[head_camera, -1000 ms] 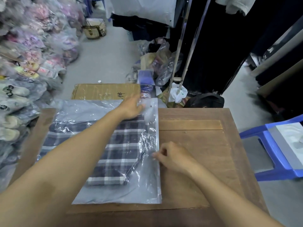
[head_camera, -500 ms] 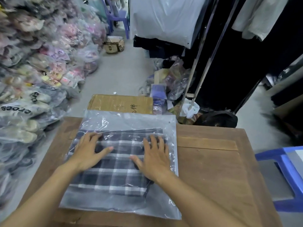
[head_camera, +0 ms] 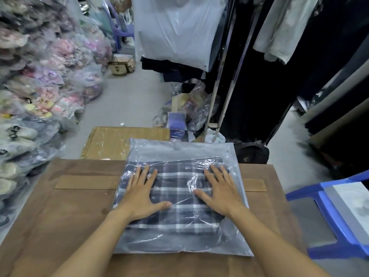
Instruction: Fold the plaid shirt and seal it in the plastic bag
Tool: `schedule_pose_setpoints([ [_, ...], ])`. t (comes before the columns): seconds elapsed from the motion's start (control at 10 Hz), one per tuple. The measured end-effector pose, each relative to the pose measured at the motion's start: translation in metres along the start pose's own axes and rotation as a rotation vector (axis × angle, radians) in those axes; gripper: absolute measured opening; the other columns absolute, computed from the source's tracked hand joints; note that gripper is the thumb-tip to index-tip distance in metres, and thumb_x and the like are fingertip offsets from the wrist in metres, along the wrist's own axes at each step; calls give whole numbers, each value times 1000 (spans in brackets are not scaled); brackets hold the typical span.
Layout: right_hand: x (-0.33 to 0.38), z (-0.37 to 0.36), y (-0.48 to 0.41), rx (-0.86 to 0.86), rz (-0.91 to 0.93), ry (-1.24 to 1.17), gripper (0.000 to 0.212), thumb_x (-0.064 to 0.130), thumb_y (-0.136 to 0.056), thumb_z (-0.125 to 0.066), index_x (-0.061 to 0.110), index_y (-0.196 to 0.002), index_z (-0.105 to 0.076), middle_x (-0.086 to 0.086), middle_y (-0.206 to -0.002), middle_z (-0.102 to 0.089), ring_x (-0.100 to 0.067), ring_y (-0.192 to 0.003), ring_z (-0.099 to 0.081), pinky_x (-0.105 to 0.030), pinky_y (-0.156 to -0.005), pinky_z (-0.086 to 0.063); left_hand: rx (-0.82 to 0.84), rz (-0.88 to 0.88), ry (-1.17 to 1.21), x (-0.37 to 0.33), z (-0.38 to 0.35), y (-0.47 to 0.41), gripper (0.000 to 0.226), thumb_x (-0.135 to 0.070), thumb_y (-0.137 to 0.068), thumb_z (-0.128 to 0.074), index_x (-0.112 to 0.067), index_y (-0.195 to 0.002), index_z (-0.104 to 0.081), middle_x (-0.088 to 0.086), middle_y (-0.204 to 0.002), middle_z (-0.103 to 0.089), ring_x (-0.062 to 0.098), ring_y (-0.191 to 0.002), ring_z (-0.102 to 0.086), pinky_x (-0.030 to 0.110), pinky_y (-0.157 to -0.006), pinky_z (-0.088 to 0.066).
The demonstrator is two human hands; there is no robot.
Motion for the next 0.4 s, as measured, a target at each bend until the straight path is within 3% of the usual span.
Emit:
schedule_pose_setpoints([
  [0.3, -1, -2, 1, -8, 13, -66, 92, 83, -83, -28, 34, -158, -8, 8, -167, 6, -17, -150, 22, -45, -123, 8, -10, 32, 69, -1, -1, 4, 128, -95, -57, -46, -33, -157, 5, -5, -163, 25, 17, -145, 34, 42, -120, 13],
  [0.4, 2, 11, -1, -3, 14, -90, 88, 79, -86, -36, 33, -157, -15, 8, -167, -2, -19, -153, 13, -45, -124, 4, 17, 51, 84, -4, 9, 3, 126, -93, -59, -48, -30, -157, -1, -4, -165, 18, 20, -150, 24, 43, -122, 7],
])
Point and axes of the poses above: each hand's wrist, its own y-axis away from the middle knuckle, its own z-axis out of the back of the hand, x = y × z, the point moved 7 cm from there along -y, towards the middle knuckle
